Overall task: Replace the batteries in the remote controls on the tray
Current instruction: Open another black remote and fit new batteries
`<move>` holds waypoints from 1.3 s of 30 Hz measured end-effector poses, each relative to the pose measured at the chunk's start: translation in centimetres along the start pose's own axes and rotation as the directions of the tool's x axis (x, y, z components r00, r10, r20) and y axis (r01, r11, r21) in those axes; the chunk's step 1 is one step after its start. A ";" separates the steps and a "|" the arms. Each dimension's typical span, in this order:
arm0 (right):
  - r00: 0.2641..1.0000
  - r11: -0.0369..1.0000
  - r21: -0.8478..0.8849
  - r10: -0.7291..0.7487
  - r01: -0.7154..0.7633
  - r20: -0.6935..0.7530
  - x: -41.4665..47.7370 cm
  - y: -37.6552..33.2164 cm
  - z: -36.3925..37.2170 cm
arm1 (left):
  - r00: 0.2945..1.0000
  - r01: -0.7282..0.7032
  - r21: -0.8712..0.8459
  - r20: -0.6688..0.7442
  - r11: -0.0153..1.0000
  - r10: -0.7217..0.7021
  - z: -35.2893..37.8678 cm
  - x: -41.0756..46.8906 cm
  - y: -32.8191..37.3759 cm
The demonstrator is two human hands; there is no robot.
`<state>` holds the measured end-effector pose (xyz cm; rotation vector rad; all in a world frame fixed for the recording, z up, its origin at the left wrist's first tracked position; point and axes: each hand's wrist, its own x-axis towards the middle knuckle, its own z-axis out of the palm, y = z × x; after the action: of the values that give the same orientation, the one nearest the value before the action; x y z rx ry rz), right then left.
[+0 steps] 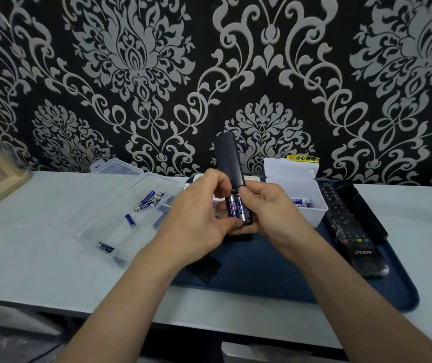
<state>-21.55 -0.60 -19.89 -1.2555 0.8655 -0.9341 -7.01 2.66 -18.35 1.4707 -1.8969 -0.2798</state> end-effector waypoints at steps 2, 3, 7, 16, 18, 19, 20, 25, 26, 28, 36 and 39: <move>1.000 1.000 -0.008 0.005 -0.005 -0.006 0.0 0.0 0.1 | 1.000 0.015 -0.020 0.005 1.000 -0.015 0.0 0.1 0.0; 1.000 1.000 -0.009 0.009 -0.009 -0.006 0.0 0.0 0.2 | 1.000 0.020 -0.028 0.006 0.999 -0.020 0.0 0.1 0.0; 1.000 1.000 -0.001 0.013 -0.013 0.004 0.1 0.1 0.4 | 0.999 0.046 -0.088 0.022 0.995 -0.045 0.0 0.2 -0.1; 0.999 0.997 0.072 0.006 -0.009 0.035 0.2 0.1 0.5 | 0.996 -0.080 -0.028 -0.047 0.996 0.079 0.0 0.1 -0.5; 0.999 0.994 0.103 0.022 -0.026 0.042 0.3 0.2 0.5 | 0.995 -0.024 -0.105 -0.095 0.994 0.014 0.1 0.1 -0.4; 0.998 0.993 0.116 0.033 -0.038 0.048 0.3 0.2 0.5 | 0.993 -0.004 -0.132 -0.114 0.991 -0.011 0.1 0.1 -0.4; 0.998 0.991 0.128 0.042 -0.048 0.054 0.3 0.3 0.5 | 0.992 0.005 -0.142 -0.125 0.990 -0.023 0.0 0.1 -0.3; 0.996 0.970 0.228 0.069 -0.080 0.054 0.2 0.1 0.7 | 0.982 0.044 -0.118 -0.176 0.992 -0.064 -0.1 -0.1 -0.2; 0.996 0.961 0.263 0.073 -0.086 0.057 0.2 0.0 0.7 | 0.974 0.070 -0.142 -0.204 0.987 -0.099 -0.2 0.0 -0.1; 0.995 0.943 0.318 0.080 -0.092 0.051 0.1 -0.1 0.7 | 0.937 0.144 -0.425 -0.231 0.894 -0.261 -0.4 0.3 0.4; 0.998 0.916 0.399 0.058 -0.042 -0.026 0.2 -0.2 0.3 | 0.805 0.403 -0.901 0.267 0.158 -0.531 -0.3 0.9 1.1; 0.999 0.915 0.402 0.044 -0.028 -0.032 0.2 -0.4 0.4 | 0.950 0.274 -0.447 -0.014 0.852 -0.313 0.9 0.6 0.7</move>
<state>-21.16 -0.71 -19.48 -0.8650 0.6805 -1.0488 -8.20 2.11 -18.39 1.4216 -1.4100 -0.7289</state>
